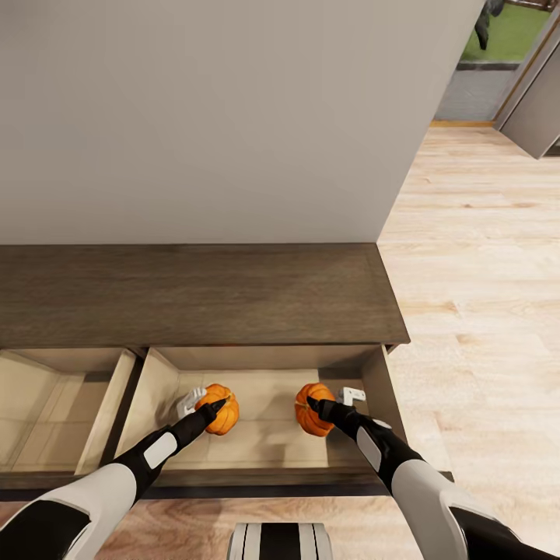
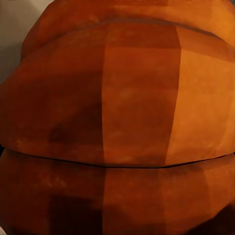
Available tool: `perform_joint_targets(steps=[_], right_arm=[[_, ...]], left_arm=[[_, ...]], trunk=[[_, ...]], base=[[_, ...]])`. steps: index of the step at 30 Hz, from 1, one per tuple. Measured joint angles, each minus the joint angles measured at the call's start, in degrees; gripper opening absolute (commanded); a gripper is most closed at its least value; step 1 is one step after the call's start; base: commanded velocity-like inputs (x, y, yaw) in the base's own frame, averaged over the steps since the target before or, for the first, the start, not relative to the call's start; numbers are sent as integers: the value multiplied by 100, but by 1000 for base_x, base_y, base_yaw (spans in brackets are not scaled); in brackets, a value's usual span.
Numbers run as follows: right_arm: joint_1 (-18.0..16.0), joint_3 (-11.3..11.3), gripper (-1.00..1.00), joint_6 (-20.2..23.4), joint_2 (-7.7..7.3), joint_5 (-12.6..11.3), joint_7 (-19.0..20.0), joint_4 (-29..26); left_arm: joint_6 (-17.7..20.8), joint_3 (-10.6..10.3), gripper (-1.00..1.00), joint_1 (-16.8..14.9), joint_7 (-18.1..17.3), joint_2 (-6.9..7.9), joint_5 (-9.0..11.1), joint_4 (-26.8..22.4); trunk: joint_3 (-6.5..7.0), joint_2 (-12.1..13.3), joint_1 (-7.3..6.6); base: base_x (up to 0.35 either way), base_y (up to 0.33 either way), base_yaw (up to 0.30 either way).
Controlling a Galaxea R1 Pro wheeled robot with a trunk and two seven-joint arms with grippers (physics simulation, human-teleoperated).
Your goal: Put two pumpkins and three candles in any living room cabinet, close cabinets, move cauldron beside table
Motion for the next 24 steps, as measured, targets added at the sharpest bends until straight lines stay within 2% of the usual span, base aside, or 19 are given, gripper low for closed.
perform_joint_targets(steps=[14, 15, 24], right_arm=[[3, 1, -100, 26, -17, -6, 6, 0], [3, 1, 100, 32, -17, -7, 7, 0], [3, 0, 100, 52, -17, -6, -40, 4]], left_arm=[[0, -19, -100, 0, 1, 0, 1, -2], [0, -19, -100, 0, 1, 0, 1, -2], [0, -13, -100, 0, -1, 0, 2, -1]], trunk=[[0, 0, 0], [0, 0, 0], [0, 0, 0]], base=[[0, 0, 0], [0, 0, 0], [0, 0, 0]])
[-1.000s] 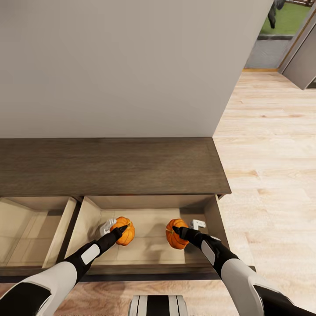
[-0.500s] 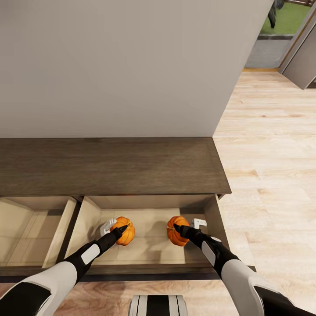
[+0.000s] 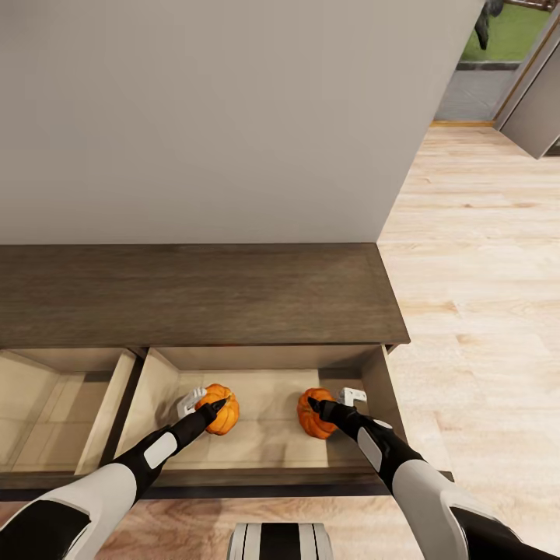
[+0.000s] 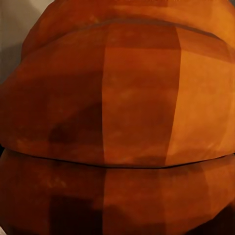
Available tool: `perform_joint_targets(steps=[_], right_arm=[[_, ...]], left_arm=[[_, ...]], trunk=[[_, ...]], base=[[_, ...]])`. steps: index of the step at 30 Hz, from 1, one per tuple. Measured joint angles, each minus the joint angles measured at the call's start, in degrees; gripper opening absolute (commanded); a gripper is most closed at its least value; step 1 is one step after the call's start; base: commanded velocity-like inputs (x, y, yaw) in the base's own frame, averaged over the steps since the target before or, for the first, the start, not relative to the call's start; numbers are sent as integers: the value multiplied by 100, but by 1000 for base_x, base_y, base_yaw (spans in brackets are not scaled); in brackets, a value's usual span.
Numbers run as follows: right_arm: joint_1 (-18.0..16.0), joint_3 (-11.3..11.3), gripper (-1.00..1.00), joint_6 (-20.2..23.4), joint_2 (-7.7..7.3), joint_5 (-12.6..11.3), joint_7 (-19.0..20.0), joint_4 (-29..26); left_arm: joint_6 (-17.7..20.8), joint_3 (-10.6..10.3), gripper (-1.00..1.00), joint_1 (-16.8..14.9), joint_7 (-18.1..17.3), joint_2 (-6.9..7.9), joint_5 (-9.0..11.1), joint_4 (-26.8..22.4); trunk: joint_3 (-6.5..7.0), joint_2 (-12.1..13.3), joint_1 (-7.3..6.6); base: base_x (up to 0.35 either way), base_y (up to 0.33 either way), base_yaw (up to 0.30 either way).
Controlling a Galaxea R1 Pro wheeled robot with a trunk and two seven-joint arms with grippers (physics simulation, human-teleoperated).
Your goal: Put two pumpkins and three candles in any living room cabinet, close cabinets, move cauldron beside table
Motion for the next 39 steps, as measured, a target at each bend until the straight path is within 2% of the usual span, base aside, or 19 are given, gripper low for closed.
perform_joint_targets(steps=[8, 21, 33, 35, 39], right_arm=[[0, 8, 100, -10, -31, 37, -75, -15], [-34, 1, 100, -42, -42, 32, -1017, -323], [-35, 18, 100, -14, -9, 23, -1063, -358], [-35, 19, 100, -14, -9, 22, -1063, -354], [-35, 19, 100, -12, -5, 22, -1063, -350]], left_arm=[[0, -2, -100, 0, -6, 0, 0, 0], [-1, 49, -100, 5, -3, 4, -2, -10], [-16, 47, -100, 38, 13, 15, -1, -88], [-18, 39, -100, 29, 122, 11, -8, -65], [-21, 44, -100, 22, 618, -4, -10, -51]], trunk=[[0, 0, 0], [0, 0, 0], [0, 0, 0], [0, 0, 0], [0, 0, 0]], base=[[0, 0, 0], [0, 0, 0], [0, 0, 0], [0, 0, 0], [0, 0, 0]])
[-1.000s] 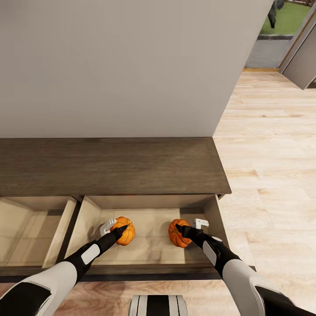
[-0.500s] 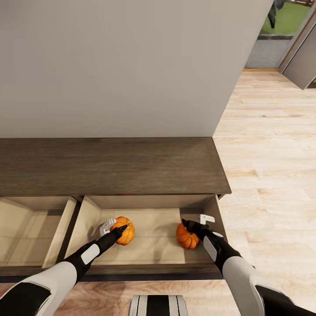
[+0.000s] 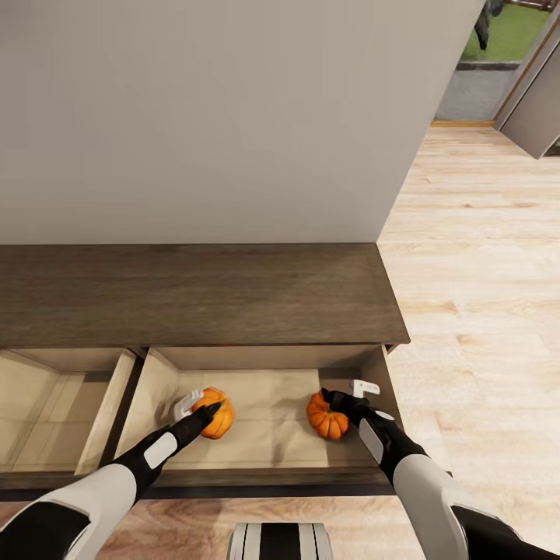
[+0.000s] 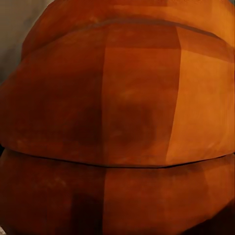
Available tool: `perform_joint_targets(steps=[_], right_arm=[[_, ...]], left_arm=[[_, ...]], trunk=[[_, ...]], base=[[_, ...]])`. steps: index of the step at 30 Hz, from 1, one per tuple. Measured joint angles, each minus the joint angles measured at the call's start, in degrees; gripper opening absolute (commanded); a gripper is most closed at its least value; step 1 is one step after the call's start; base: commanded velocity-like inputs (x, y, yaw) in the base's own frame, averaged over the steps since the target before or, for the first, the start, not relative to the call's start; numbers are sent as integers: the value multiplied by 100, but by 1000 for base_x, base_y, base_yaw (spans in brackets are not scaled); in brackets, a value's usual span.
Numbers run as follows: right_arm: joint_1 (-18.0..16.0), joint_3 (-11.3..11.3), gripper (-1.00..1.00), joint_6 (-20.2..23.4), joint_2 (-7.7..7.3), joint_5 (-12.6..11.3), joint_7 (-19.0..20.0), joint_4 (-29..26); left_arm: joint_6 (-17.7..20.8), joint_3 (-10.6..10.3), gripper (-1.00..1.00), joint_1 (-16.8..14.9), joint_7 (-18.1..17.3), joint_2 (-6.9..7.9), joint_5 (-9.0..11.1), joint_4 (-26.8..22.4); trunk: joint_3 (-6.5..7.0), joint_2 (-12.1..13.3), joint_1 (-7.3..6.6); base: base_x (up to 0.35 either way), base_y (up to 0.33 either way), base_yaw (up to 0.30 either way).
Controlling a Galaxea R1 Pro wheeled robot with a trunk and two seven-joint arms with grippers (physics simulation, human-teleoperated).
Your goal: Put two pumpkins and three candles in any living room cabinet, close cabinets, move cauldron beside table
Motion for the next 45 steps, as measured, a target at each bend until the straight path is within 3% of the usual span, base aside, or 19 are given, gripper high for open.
perform_joint_targets(steps=[12, 13, 39, 45], right_arm=[[0, 114, 100, 2, -3, -9, 0, 15], [0, 114, 100, 2, -3, -9, 0, 16], [0, 114, 100, 6, -4, -17, 0, 35], [0, 114, 100, 6, -4, -17, 0, 42]], left_arm=[[-7, -9, -100, 2, 122, 2, 0, -5], [-7, -10, 100, 2, 122, 2, 0, -5], [-59, 9, 100, 40, 122, 26, 19, -94], [-71, 32, 100, 36, 100, 233, 43, -77]], trunk=[[0, 0, 0], [0, 0, 0], [0, 0, 0], [0, 0, 0]], base=[[0, 0, 0], [0, 0, 0], [0, 0, 0], [0, 0, 0]])
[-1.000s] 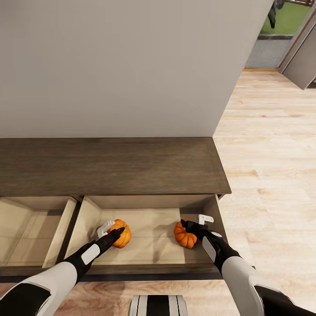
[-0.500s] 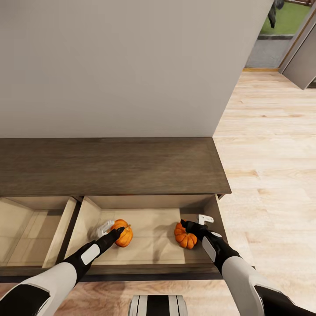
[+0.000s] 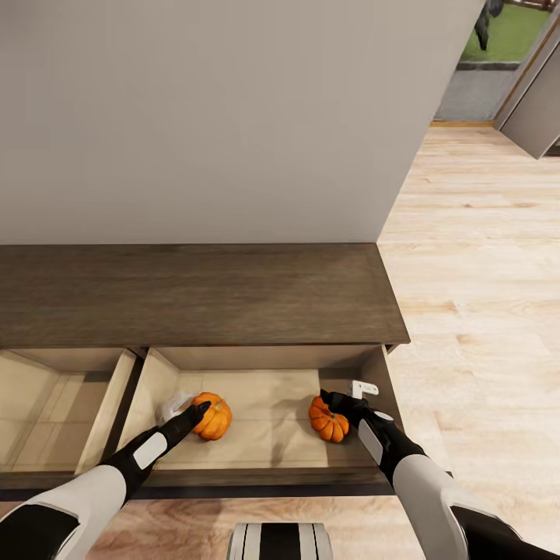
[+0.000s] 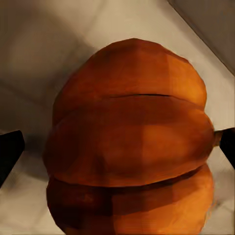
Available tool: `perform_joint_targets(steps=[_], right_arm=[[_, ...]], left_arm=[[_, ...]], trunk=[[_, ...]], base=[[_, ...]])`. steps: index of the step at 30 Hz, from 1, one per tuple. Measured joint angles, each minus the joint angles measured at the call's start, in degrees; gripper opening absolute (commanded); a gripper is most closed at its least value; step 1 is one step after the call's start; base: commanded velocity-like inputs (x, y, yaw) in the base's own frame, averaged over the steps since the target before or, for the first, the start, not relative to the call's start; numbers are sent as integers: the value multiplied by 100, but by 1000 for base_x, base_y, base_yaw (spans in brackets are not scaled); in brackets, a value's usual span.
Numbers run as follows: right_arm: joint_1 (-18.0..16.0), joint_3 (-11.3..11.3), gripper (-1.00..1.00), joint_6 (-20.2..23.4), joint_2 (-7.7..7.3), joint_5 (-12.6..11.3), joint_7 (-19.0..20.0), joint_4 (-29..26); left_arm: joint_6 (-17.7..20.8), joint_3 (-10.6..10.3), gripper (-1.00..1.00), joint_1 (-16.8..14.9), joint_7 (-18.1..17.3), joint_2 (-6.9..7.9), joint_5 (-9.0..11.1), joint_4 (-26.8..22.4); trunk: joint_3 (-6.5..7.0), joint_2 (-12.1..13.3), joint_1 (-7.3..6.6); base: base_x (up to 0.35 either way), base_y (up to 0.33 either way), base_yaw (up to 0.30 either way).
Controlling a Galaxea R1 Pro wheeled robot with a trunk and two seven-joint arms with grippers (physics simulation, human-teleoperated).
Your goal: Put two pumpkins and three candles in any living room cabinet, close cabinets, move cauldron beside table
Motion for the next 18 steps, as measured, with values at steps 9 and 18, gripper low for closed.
perform_joint_targets(steps=[9, 18], right_arm=[[0, 0, 100, -6, 7, 0, 0, 7], [0, 67, 100, -42, 10, 9, 52, 2]], left_arm=[[46, -2, 100, 13, -23, 440, 30, -277], [47, 0, 100, 16, -32, 506, 38, -338]], trunk=[[-1, 0, 0], [-1, 0, 0]], base=[[0, 0, 0], [0, 0, 0]])
